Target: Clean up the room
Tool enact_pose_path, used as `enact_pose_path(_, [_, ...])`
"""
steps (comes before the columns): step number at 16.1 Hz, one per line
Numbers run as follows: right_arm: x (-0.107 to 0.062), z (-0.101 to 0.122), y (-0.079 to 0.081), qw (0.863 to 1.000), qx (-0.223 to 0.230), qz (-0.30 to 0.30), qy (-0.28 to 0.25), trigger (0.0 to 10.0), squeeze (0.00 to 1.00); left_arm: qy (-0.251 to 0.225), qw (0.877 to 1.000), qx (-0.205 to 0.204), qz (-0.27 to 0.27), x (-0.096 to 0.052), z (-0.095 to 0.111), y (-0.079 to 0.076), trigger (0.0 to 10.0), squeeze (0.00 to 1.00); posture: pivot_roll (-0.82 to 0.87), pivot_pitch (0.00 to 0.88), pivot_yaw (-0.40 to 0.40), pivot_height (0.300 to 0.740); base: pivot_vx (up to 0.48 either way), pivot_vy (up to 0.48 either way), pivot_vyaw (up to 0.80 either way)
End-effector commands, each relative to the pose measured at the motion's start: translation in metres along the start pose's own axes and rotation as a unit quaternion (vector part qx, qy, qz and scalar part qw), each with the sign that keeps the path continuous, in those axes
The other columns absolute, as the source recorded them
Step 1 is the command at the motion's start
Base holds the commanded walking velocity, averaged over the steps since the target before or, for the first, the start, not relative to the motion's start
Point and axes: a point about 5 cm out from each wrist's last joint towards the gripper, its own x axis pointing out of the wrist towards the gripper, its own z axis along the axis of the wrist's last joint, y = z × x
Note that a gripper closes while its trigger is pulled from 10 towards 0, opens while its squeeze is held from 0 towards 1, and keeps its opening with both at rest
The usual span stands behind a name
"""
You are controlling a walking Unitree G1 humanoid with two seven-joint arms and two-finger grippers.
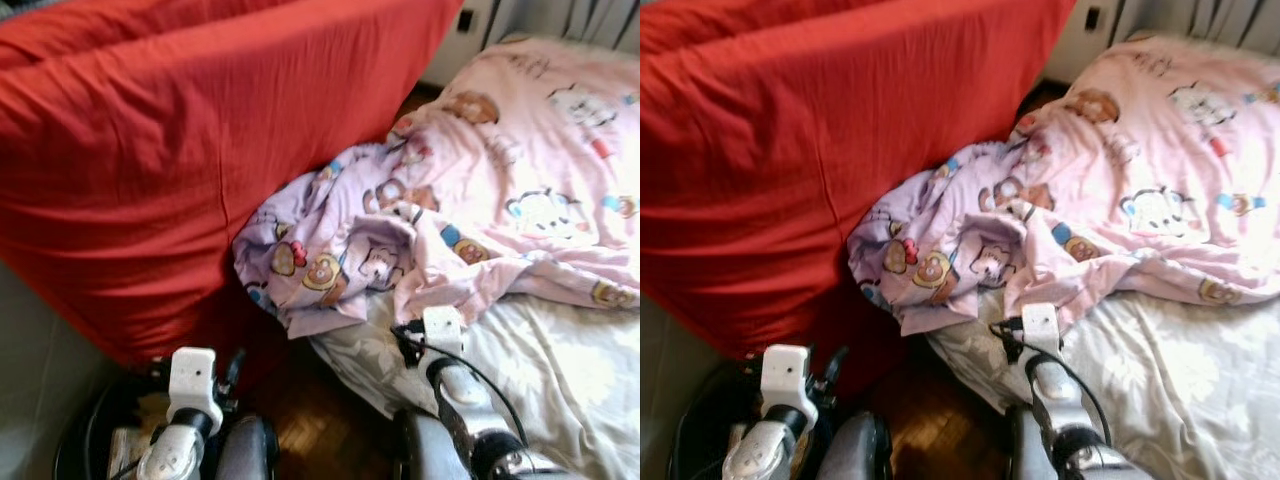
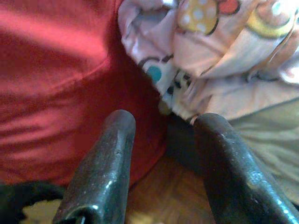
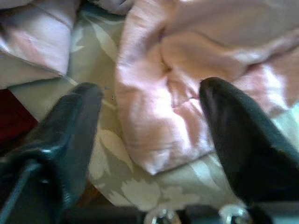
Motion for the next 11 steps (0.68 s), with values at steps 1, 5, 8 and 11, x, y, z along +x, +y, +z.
enact_pose_path(1, [0.0, -0.005, 0.005, 1.0, -0.012, 0.006, 0.016, 10.0, 1.0, 0.001, 1.0, -0.003, 0.002, -0.003, 0.004, 0.002, 10.0, 0.0, 0.12, 0.243, 0.063, 0.607, 0.0, 0.0, 0.0])
enact_pose_path(5, [0.001, -0.003, 0.005, 0.998, -0.058, -0.011, 0.018, 10.0, 0.0, 0.002, 1.0, -0.007, -0.003, -0.009, 0.01, -0.001, 10.0, 0.0, 0.13, 0.272, 0.068, 0.607, 0.0, 0.0, 0.0])
enact_pose_path(8, [0.0, -0.005, 0.002, 0.998, -0.062, -0.02, 0.019, 10.0, 0.0, 0.005, 1.0, -0.008, -0.003, -0.012, 0.011, -0.002, 10.0, 0.0, 0.14, 0.274, 0.067, 0.607, 0.0, 0.0, 0.0])
enact_pose_path(11, [0.0, -0.004, -0.003, 0.996, -0.078, -0.038, 0.017, 10.0, 0.0, 0.012, 1.0, -0.01, -0.005, -0.015, 0.01, -0.004, 10.0, 0.0, 0.13, 0.273, 0.067, 0.607, 0.0, 0.0, 0.0])
